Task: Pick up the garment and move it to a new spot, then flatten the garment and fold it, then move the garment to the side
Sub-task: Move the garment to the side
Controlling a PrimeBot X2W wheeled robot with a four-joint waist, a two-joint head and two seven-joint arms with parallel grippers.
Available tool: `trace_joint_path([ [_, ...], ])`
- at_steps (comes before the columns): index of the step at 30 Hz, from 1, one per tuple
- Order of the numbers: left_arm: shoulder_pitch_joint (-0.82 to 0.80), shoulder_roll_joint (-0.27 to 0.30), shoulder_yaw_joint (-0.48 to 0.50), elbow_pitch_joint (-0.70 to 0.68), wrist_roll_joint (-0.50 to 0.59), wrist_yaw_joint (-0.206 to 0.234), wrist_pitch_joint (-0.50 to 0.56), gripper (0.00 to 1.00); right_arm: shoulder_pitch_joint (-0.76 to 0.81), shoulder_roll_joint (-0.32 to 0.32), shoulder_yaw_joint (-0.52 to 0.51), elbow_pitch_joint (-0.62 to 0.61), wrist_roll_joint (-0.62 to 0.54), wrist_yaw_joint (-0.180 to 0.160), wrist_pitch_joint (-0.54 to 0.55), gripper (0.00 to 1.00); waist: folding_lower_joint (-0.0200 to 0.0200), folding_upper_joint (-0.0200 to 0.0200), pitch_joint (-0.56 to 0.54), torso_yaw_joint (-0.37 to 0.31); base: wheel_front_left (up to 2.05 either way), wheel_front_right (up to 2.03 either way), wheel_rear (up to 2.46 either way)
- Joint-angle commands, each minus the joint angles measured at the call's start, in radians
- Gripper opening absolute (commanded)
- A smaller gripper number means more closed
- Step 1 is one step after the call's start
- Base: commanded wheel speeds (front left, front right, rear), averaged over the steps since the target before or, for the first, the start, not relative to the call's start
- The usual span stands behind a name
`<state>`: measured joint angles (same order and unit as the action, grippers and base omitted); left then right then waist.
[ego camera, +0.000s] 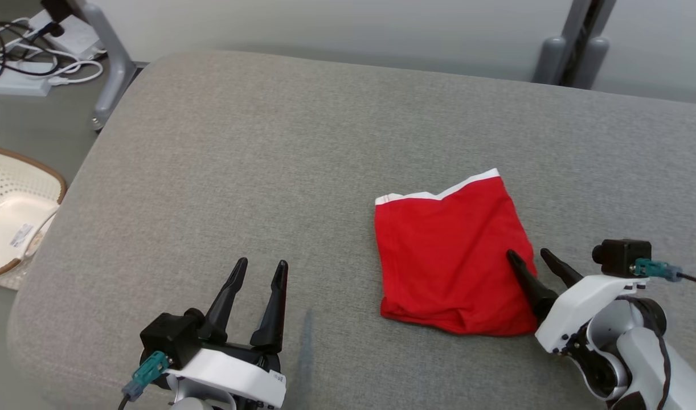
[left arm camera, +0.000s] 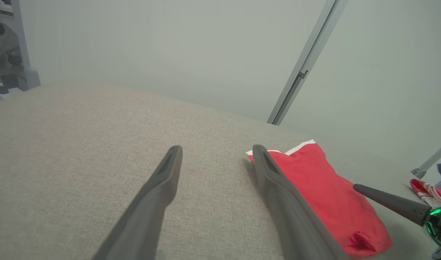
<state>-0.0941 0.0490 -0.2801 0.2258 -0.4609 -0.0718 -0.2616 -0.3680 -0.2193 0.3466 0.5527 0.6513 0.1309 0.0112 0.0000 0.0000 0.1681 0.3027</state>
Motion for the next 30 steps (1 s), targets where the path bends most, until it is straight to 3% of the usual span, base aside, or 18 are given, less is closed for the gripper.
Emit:
trace_joint_path([
  [1, -0.012, 0.004, 0.000, 0.001, -0.004, 0.004, -0.003, 1.00, -0.014, -0.017, 0.005, 0.010, 0.019, 0.000, 0.012, 1.00, 0.0000, 0.0000, 0.006, 0.016, 0.00, 0.00, 0.00],
  [7, -0.002, 0.004, -0.010, 0.002, -0.008, 0.007, -0.003, 1.00, -0.073, -0.053, 0.074, 0.085, 0.100, 0.000, 0.085, 1.00, 0.0000, 0.0000, 0.011, 0.060, 0.00, 0.00, 0.00],
  [8, 0.000, 0.004, -0.011, 0.001, -0.009, 0.007, -0.003, 1.00, -0.079, -0.056, 0.085, 0.092, 0.109, 0.000, 0.091, 0.87, 0.0000, 0.0000, 0.011, 0.063, 0.00, 0.00, 0.00],
  [9, 0.001, 0.004, -0.013, 0.000, -0.009, 0.008, -0.003, 1.00, -0.088, -0.061, 0.097, 0.097, 0.114, 0.000, 0.095, 0.39, 0.0000, 0.0000, 0.011, 0.065, 0.00, 0.00, 0.00],
  [10, 0.002, 0.004, -0.014, 0.000, -0.007, 0.008, -0.003, 1.00, -0.095, -0.067, 0.108, 0.100, 0.115, 0.000, 0.094, 0.00, 0.0000, 0.0000, 0.012, 0.067, 0.00, 0.00, 0.00],
  [19, 0.006, 0.004, -0.013, -0.004, -0.004, 0.014, -0.003, 1.00, -0.154, -0.122, 0.209, 0.143, 0.069, 0.000, 0.029, 0.00, 0.0000, 0.0000, -0.001, 0.041, 0.00, 0.00, 0.00],
  [30, -0.025, 0.004, -0.022, -0.032, -0.041, -0.001, -0.003, 1.00, -0.262, -0.274, 0.346, 0.107, -0.134, -0.001, -0.036, 0.00, 0.0000, 0.0000, 0.037, -0.119, 0.00, 0.00, 0.00],
])
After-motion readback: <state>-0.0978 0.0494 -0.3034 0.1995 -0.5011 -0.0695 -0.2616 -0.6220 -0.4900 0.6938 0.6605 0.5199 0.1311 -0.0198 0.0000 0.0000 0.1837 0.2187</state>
